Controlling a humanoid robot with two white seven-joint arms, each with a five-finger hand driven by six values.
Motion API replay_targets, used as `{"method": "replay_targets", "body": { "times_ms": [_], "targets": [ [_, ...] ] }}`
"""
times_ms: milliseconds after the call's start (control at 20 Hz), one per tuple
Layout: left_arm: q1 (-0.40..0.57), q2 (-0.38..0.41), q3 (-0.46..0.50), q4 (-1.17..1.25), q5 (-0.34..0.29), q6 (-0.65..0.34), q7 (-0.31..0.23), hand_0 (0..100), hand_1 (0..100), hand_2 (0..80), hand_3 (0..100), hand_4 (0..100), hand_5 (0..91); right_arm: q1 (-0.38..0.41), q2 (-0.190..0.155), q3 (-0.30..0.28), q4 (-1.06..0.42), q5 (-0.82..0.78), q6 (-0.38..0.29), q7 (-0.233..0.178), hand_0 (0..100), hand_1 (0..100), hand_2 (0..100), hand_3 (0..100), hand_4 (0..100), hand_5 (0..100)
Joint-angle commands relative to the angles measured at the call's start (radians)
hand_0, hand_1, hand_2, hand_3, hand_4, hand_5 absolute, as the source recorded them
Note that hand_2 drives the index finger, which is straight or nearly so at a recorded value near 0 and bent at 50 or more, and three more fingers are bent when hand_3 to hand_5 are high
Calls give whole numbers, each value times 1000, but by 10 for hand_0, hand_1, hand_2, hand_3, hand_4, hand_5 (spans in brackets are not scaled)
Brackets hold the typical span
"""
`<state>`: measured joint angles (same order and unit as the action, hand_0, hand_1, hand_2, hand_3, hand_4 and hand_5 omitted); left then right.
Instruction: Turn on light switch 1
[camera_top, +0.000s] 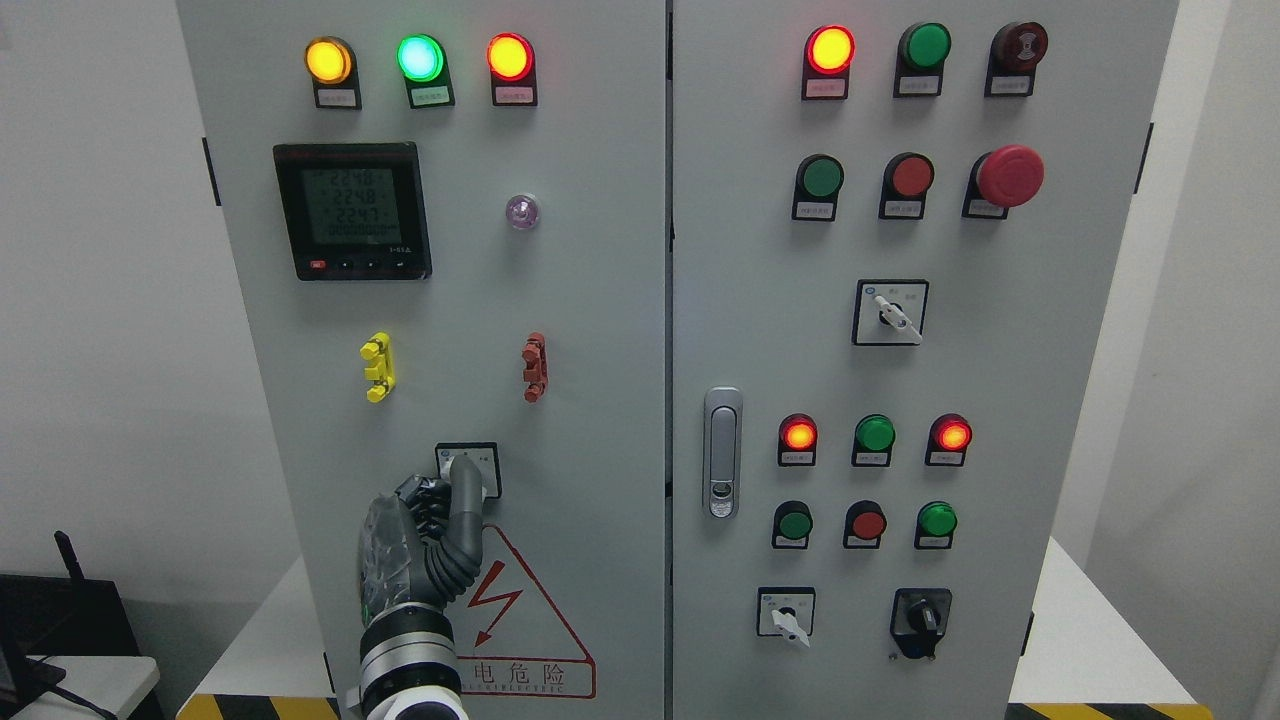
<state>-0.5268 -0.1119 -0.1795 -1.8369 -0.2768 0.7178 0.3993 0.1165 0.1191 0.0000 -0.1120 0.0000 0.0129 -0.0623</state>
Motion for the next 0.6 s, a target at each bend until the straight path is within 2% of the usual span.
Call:
{"method": "replay_targets", "body": {
  "times_ms": [0, 550],
  "targets": [
    [1, 0, 0, 1, 4, 3, 10, 636, 200, 508, 832, 895, 890, 0, -1, 17, 0, -25, -1, -1, 120, 389, 0, 0, 0, 0],
    [1, -2, 2, -1, 7, 2, 12, 684, 154, 513, 844, 898, 890, 0, 1, 17, 0, -25, 1, -1, 120, 389, 0, 0, 0, 0]
  ]
}}
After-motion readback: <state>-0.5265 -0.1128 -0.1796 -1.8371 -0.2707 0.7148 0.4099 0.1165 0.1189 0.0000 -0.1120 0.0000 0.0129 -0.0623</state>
